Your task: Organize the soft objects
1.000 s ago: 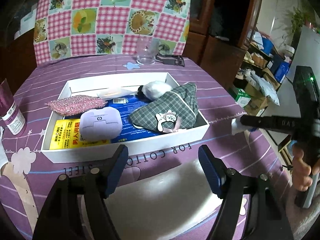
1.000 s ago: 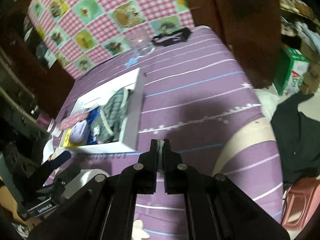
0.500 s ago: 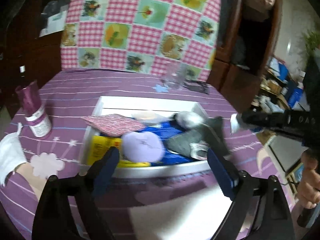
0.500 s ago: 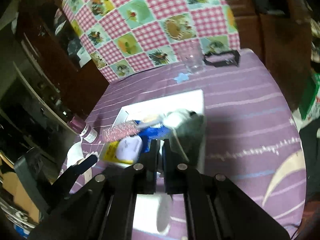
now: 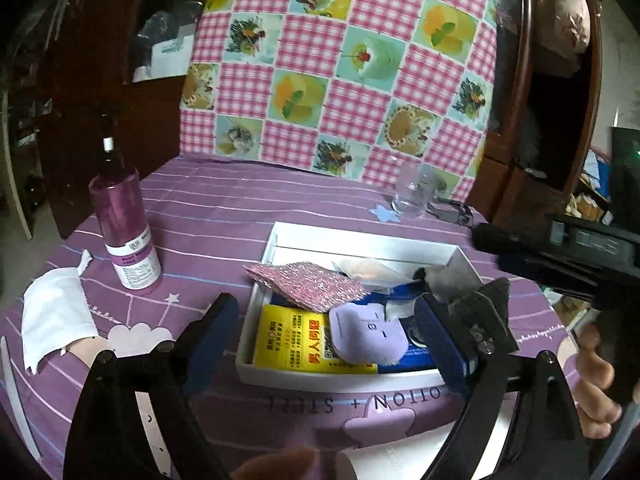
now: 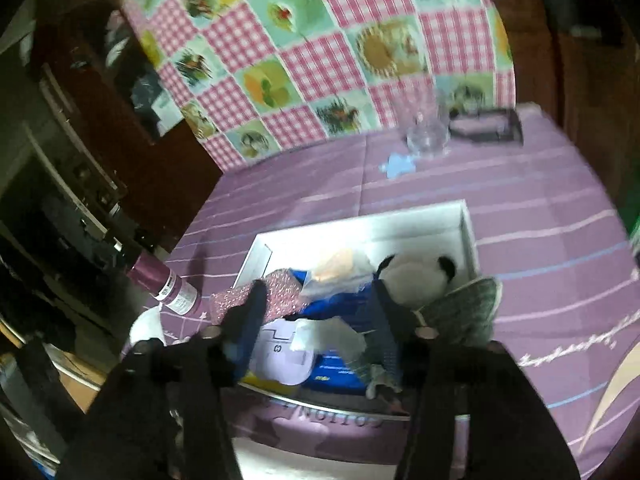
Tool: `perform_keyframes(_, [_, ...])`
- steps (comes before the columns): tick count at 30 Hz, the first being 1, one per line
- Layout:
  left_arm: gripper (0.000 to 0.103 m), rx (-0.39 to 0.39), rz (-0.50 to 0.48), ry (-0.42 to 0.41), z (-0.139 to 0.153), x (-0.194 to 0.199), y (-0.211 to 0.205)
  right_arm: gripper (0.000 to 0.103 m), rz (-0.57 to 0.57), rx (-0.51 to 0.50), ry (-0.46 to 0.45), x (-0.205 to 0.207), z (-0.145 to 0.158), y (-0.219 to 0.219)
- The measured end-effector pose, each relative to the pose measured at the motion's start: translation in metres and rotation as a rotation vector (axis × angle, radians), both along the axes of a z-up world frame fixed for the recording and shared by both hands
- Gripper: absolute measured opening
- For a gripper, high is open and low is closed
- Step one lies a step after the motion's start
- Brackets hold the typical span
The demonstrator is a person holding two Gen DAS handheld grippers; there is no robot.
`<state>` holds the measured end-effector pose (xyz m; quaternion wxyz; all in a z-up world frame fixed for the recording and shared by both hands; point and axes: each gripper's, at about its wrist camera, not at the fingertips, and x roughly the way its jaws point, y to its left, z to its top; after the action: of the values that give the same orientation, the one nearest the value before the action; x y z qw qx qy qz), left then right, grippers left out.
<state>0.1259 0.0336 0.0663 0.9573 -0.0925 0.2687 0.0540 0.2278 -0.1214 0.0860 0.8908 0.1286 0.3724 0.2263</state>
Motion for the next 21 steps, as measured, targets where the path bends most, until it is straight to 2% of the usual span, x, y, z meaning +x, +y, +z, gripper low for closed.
perform_keyframes(4, [0.09,0.084,0.072,-0.02,0.003,-0.006,-0.006,0.066,-0.023,-0.059,-0.072,-0.02,0.018,-0.011])
perform_keyframes(7, [0.09,0.102,0.077,-0.026,0.004,-0.015,-0.012,0.067,-0.051,-0.106,-0.132,-0.043,0.029,-0.02])
perform_keyframes(10, [0.09,0.097,0.037,-0.003,0.006,-0.023,-0.018,0.069,-0.074,-0.165,-0.199,-0.068,0.032,-0.029])
perform_keyframes(14, [0.09,0.118,-0.016,0.022,0.006,-0.041,-0.028,0.072,-0.095,-0.243,-0.241,-0.096,0.024,-0.04])
perform_keyframes(18, [0.09,0.14,-0.084,0.045,-0.002,-0.061,-0.034,0.072,-0.126,-0.265,-0.27,-0.118,0.009,-0.05])
perform_keyframes(21, [0.09,0.103,-0.133,0.061,-0.016,-0.073,-0.032,0.072,-0.123,-0.263,-0.271,-0.127,-0.006,-0.051])
